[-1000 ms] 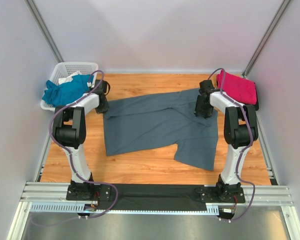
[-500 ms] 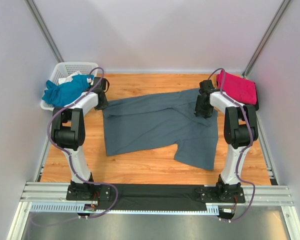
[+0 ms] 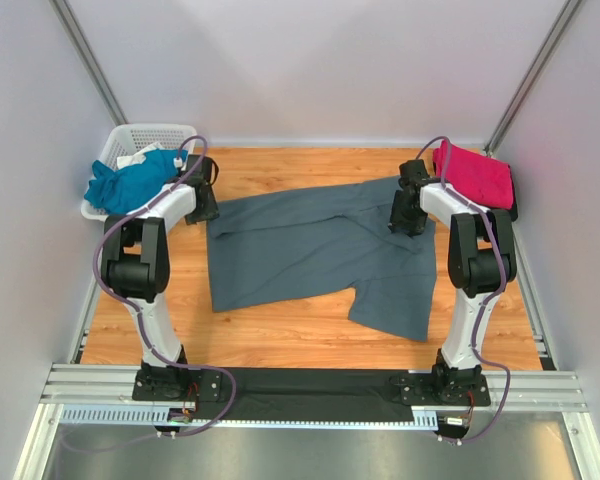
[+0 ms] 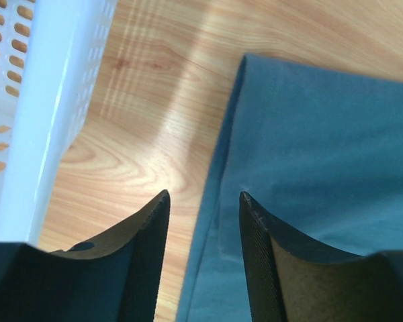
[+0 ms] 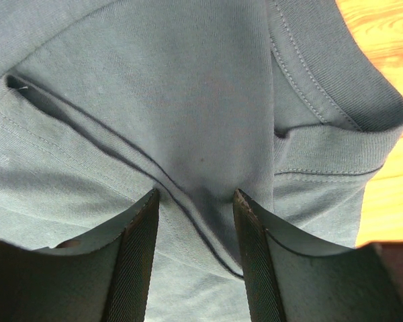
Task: Fold and stack the t-shirts
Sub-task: Fold the tshirt
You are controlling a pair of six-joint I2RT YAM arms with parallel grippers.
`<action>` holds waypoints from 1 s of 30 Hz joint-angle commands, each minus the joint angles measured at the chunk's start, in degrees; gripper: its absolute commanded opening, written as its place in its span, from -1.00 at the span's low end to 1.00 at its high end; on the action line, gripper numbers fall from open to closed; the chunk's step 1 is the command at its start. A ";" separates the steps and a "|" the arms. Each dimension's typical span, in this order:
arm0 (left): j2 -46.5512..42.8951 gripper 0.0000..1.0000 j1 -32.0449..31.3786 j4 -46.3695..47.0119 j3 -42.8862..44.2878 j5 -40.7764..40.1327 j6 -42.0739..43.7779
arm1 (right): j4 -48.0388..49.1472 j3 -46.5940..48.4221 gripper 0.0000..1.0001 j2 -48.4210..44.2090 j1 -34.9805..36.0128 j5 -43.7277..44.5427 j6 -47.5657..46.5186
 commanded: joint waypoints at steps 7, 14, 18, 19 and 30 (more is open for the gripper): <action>-11.28 0.11 -5.79 -4.75 -2.33 4.03 -7.73 | -2.19 0.36 0.04 -6.57 -0.33 -4.96 -1.49; -17.96 0.14 -5.98 3.21 -18.22 5.35 -25.58 | -2.01 0.80 0.09 -10.10 -0.33 -6.02 -0.96; -17.97 0.15 -5.19 7.98 -20.53 6.22 -29.28 | -2.37 0.10 0.08 -10.10 -0.33 -5.84 -1.14; -17.62 0.15 -4.40 8.51 -20.45 6.40 -29.80 | -2.02 -0.17 0.08 -10.10 -0.24 -5.84 -1.05; -15.25 0.16 -2.46 13.96 -20.18 6.14 -35.25 | -0.87 -2.10 0.06 -7.38 -0.33 -3.56 -0.70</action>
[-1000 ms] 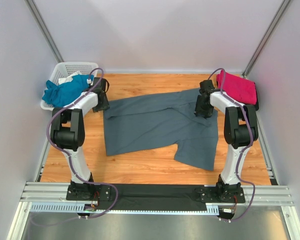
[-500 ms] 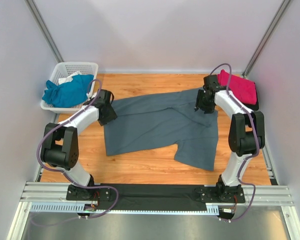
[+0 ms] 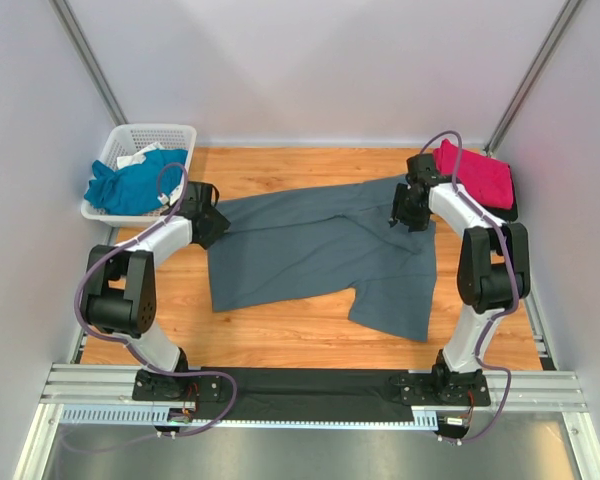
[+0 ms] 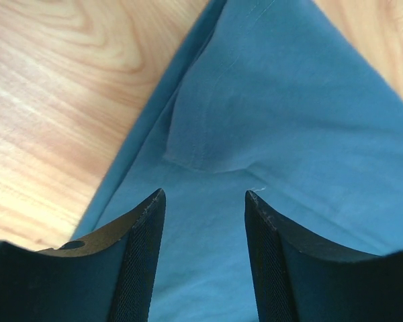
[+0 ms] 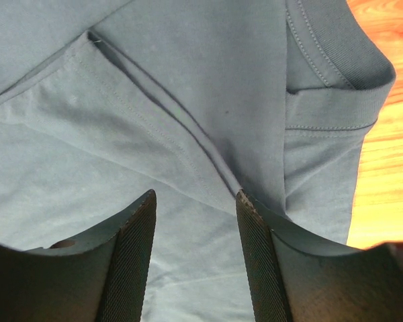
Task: Fold and stack the t-shirts
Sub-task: Fold the tshirt
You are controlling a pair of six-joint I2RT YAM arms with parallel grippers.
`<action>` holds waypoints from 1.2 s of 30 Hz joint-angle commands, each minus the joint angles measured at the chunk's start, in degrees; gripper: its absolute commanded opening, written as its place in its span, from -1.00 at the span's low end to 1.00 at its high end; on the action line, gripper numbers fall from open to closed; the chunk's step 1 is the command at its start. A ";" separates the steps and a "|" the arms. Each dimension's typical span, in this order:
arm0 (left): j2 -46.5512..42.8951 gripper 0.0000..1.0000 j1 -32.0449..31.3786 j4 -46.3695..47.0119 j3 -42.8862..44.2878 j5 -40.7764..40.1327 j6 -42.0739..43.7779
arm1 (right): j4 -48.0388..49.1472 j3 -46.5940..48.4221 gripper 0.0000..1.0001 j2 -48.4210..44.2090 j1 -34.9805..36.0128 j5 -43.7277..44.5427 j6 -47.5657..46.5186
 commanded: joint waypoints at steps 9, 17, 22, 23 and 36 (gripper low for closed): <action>2.62 0.15 0.78 7.91 -0.32 -1.69 -7.21 | 1.67 -0.01 0.03 4.40 -0.22 2.90 -0.20; 4.64 0.07 1.04 5.10 1.09 -2.22 -8.79 | 1.49 0.70 0.02 5.19 -0.22 3.43 -0.46; 4.20 0.02 1.13 3.96 0.30 -4.76 -9.41 | 1.40 0.70 0.02 5.54 -0.22 3.51 -0.55; 4.03 0.02 1.22 3.87 0.12 -5.29 -9.41 | 1.40 0.70 0.02 5.63 -0.22 3.51 -0.55; 4.02 -0.51 2.01 7.38 -2.25 -7.76 -9.85 | 1.14 0.61 0.00 6.16 -0.22 4.13 -0.55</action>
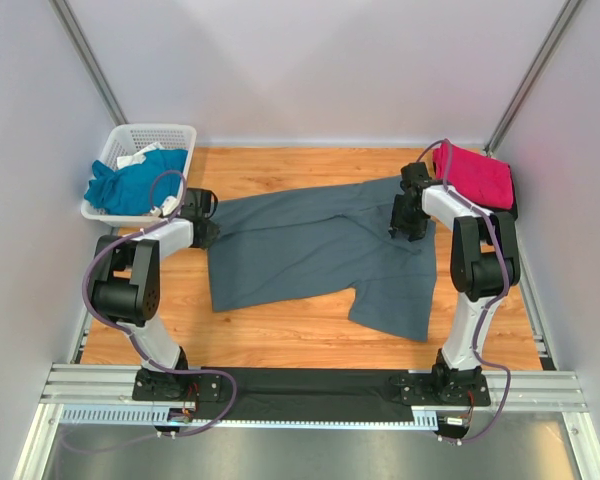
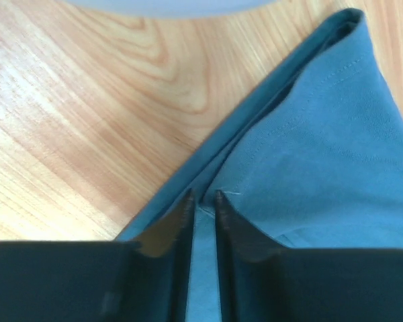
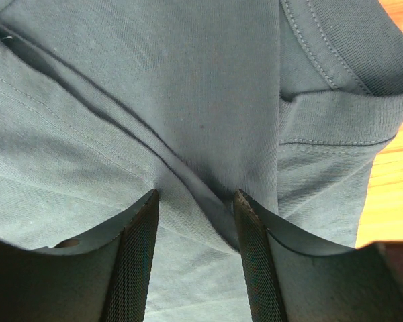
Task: Fold and stack the t-shirts
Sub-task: Fold the tshirt
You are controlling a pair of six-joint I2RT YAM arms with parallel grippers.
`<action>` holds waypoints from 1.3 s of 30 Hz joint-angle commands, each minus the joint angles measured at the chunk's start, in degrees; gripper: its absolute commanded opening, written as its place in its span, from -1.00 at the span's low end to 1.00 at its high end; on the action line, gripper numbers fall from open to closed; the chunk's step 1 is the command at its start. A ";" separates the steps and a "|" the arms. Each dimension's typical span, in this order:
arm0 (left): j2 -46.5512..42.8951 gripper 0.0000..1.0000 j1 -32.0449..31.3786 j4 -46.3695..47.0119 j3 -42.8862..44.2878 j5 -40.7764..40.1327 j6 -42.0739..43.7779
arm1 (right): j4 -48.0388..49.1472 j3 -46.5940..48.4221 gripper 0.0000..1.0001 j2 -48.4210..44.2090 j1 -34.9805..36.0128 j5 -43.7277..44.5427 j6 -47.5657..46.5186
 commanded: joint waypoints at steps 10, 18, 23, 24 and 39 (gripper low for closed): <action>-3.45 -1.00 0.74 4.17 1.03 -6.36 9.67 | 0.63 0.26 -0.02 -0.44 -0.22 1.90 -0.59; -4.79 -0.85 0.74 9.28 1.38 -0.05 20.49 | 0.81 0.35 -0.03 -0.18 -0.22 1.64 -0.42; -1.19 -0.42 0.74 7.26 4.45 1.72 21.28 | 0.72 0.43 -0.03 -0.27 -0.22 1.55 -0.42; -0.40 -0.43 0.74 6.65 4.72 1.72 21.28 | 0.72 0.26 -0.03 -0.36 -0.22 1.81 -0.50; 4.44 -0.47 1.27 0.84 7.71 1.11 19.70 | 0.28 0.52 -0.03 0.08 -0.22 1.99 -0.42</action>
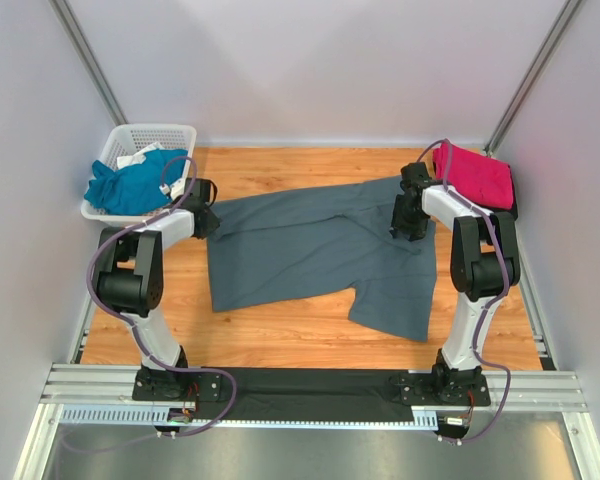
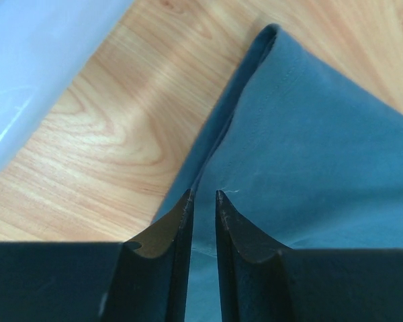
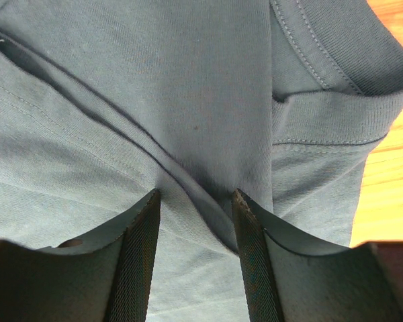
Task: Fold and stack the t-shirts
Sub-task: Fold the tshirt
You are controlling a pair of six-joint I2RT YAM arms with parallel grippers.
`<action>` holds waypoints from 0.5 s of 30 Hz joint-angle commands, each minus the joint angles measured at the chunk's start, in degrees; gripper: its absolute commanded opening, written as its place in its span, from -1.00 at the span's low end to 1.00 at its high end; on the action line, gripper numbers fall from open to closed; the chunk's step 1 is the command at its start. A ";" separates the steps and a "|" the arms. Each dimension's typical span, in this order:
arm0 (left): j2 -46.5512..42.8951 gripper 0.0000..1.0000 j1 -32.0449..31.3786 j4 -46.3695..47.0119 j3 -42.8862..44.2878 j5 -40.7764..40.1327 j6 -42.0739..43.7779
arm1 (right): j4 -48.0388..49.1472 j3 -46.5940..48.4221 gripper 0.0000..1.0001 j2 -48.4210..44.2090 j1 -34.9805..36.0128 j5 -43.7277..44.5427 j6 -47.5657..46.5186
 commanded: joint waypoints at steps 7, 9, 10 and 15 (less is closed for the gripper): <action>2.27 -0.46 0.42 -1.39 3.02 0.72 0.12 | 0.33 0.70 -0.03 0.17 -0.22 0.74 -0.35; 2.71 -0.46 0.42 -1.66 3.28 0.63 0.12 | 0.33 0.70 -0.03 0.17 -0.22 1.09 -0.35; 2.80 -0.47 0.42 -1.74 3.19 0.55 0.12 | 0.33 0.70 -0.03 0.17 -0.22 1.09 -0.35; 2.80 -0.75 0.42 -2.18 3.19 -0.16 -0.41 | 0.15 0.87 -0.03 0.26 -0.22 1.09 -0.26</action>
